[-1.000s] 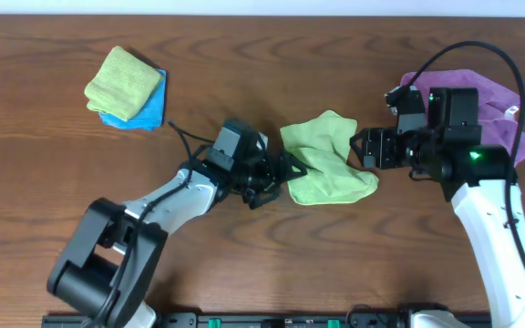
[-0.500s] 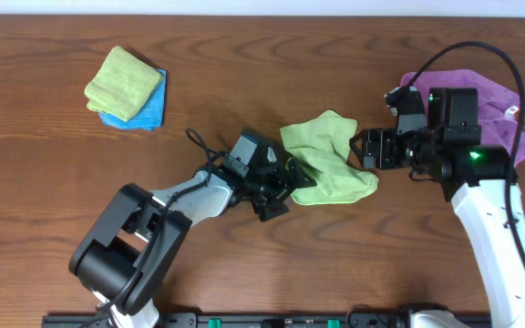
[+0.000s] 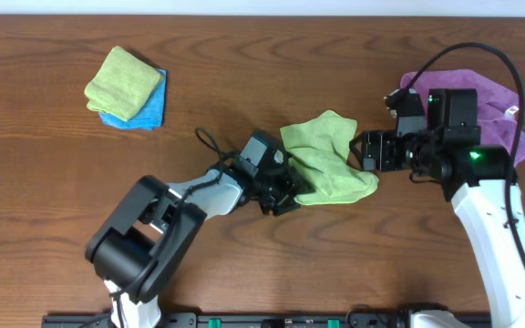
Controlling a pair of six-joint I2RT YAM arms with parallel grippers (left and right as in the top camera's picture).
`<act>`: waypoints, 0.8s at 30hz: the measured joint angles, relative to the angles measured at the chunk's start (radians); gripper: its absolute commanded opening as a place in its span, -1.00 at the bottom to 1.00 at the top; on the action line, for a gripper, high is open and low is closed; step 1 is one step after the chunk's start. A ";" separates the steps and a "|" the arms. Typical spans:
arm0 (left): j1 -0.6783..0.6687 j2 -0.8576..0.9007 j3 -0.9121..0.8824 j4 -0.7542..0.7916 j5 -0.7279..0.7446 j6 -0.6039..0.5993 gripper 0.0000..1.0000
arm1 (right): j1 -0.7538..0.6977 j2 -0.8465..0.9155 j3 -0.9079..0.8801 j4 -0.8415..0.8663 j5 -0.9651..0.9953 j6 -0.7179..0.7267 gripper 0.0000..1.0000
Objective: Fold the cloth
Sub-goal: 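Grasp the green cloth's left edge with the left gripper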
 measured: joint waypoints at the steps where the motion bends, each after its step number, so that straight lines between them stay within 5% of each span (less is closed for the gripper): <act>1: 0.000 0.006 0.001 0.000 -0.001 0.011 -0.77 | 0.000 0.000 0.000 -0.003 0.000 0.000 0.61; 2: -0.001 0.012 0.000 -0.001 -0.005 0.018 -0.88 | 0.000 0.000 -0.001 -0.006 0.000 0.000 0.61; 13: 0.077 0.027 -0.002 -0.050 0.037 0.267 -0.88 | 0.000 0.000 -0.002 -0.053 0.000 0.000 0.61; 24: 0.343 -0.128 -0.021 -0.457 0.004 0.568 -0.88 | 0.000 0.000 -0.013 -0.114 0.000 0.000 0.65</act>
